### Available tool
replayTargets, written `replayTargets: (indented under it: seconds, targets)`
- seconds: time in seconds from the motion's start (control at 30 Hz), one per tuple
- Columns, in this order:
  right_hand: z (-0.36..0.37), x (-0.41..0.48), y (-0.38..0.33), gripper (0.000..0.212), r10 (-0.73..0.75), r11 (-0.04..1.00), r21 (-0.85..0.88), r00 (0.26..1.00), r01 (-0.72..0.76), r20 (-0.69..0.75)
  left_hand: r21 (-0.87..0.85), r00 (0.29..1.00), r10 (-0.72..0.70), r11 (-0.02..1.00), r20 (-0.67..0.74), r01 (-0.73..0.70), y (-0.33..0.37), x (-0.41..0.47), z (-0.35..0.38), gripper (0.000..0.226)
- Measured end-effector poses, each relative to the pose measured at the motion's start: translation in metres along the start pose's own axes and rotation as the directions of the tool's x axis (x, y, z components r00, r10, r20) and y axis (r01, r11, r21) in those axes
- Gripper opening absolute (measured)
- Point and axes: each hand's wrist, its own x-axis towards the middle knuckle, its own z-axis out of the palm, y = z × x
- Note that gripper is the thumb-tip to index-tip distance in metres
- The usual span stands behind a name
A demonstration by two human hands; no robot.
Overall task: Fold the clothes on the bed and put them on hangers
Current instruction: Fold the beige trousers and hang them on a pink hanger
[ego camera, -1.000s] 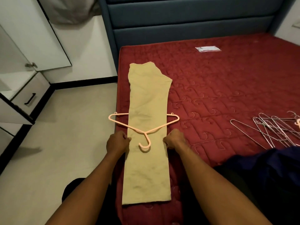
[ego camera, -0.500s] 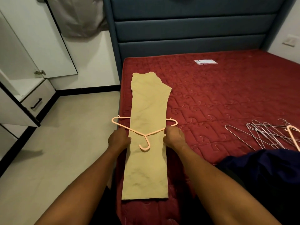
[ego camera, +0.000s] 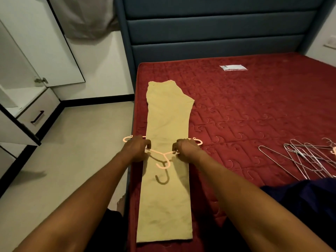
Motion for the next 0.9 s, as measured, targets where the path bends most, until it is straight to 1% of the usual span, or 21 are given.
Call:
replayTargets:
  seconds: [0.07,0.1,0.13,0.2,0.3,0.4,0.47,0.57,0.63,0.73,0.9]
  targets:
    - [-0.031,0.010,0.011,0.016,-0.009,0.995,0.095,0.999,0.012,-0.034,-0.010,0.995,0.040,0.999,-0.093,-0.041,-0.004,0.008,-0.026,0.021]
    - [-0.046,0.014,0.018,0.016,-0.007,0.989,0.148,0.998,0.017,-0.067,-0.023,0.986,0.068,0.997,-0.151,-0.072,-0.006,0.014,-0.038,0.018]
    - [-0.060,0.018,0.025,0.022,-0.007,0.981,0.191,0.994,0.028,-0.112,-0.056,0.975,0.081,0.994,-0.206,-0.095,-0.007,0.020,-0.051,0.014]
    - [-0.091,0.026,0.033,0.034,0.030,0.970,0.242,0.979,0.020,-0.202,-0.175,0.959,0.046,0.980,-0.280,-0.099,-0.008,0.035,-0.075,0.009]
    - [-0.130,0.048,0.044,0.036,0.114,0.948,0.319,0.943,-0.009,-0.314,-0.282,0.921,0.005,0.951,-0.389,-0.124,-0.017,0.067,-0.103,0.001]
    - [-0.167,0.084,0.055,0.035,0.171,0.914,0.406,0.896,0.012,-0.410,-0.329,0.873,-0.013,0.929,-0.487,-0.169,-0.031,0.107,-0.134,0.006]
    - [-0.202,0.109,0.059,0.032,0.180,0.909,0.416,0.862,0.038,-0.473,-0.363,0.838,-0.025,0.908,-0.546,-0.209,-0.041,0.134,-0.161,0.009]
    - [-0.268,0.139,0.058,0.025,0.170,0.924,0.379,0.830,0.054,-0.532,-0.395,0.777,-0.041,0.877,-0.629,-0.274,-0.054,0.168,-0.215,0.011]
    - [-0.312,0.154,0.056,0.023,0.173,0.932,0.358,0.794,0.060,-0.583,-0.407,0.749,-0.046,0.860,-0.661,-0.307,-0.061,0.186,-0.256,0.011]
    - [-0.380,0.171,0.049,0.018,0.224,0.930,0.367,0.737,0.035,-0.638,-0.418,0.728,-0.035,0.837,-0.685,-0.352,-0.074,0.206,-0.328,0.011]
    - [-0.504,0.183,0.014,0.024,0.257,0.917,0.397,0.711,0.033,-0.654,-0.448,0.727,-0.017,0.797,-0.686,-0.405,-0.102,0.221,-0.455,0.011]
